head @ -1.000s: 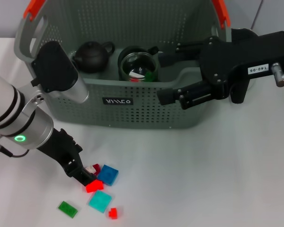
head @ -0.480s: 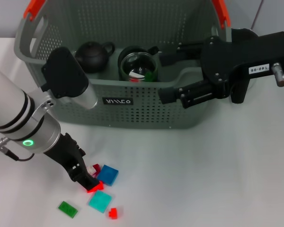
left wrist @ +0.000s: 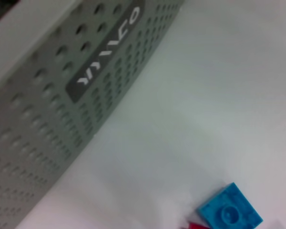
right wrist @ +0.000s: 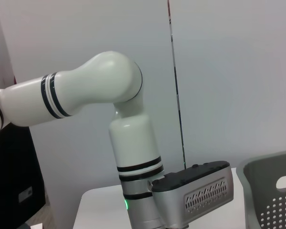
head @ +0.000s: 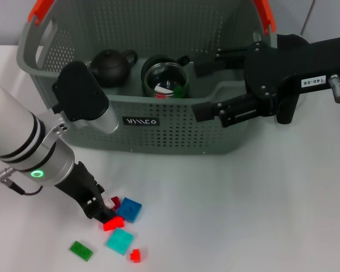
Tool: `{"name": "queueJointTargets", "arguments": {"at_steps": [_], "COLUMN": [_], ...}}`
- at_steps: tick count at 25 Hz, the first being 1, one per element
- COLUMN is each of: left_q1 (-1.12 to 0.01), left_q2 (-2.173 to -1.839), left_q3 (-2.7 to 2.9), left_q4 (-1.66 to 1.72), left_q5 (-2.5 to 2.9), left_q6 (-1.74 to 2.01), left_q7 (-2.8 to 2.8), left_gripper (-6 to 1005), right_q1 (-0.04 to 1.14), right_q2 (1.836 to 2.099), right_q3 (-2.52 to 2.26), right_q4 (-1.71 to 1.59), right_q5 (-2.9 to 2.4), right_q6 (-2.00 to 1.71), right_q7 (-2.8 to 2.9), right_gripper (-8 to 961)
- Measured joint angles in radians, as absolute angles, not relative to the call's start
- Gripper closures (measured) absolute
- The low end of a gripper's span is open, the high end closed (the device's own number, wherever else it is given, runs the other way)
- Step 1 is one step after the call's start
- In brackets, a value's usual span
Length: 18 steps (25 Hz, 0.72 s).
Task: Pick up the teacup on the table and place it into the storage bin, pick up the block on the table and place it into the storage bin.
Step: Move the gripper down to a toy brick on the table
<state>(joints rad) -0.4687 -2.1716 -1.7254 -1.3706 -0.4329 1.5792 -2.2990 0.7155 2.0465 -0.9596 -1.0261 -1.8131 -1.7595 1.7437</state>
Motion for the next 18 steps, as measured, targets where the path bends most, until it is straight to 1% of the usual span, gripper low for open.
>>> {"name": "queueJointTargets", "arguments": {"at_steps": [3, 5, 11, 18], "left_q1": [-0.469, -0.469, -0.469, -0.470], "left_q2": [-2.171, -2.171, -2.171, -2.172], "left_q3": [-1.725, -1.722, -1.716, -1.715], "left_q4": [-1.369, -1.367, -1.356, -1.354], "left_q5": [-0.433, -0.433, -0.432, -0.431], "left_q6": [1.573, 1.572, 1.563, 1.564], "left_q7": [-2.301, -2.301, -2.301, -2.301], "left_gripper": [288, 399, 409, 494], "right_q1": [0.715, 0.715, 0.713, 0.713], "right_q2": [2.047, 2.047, 2.048, 2.048], "right_q3": [-0.959, -0.959, -0.959, -0.958], "right_q4": [-1.026, -1.026, -1.026, -1.026], "right_q5": [-1.813, -1.813, -1.813, -1.812], "right_q6": [-1.760, -1.760, -1.759, -1.759], "right_q7": [1.744, 1.744, 1.743, 1.742], "right_gripper": [9, 9, 9, 9]}}
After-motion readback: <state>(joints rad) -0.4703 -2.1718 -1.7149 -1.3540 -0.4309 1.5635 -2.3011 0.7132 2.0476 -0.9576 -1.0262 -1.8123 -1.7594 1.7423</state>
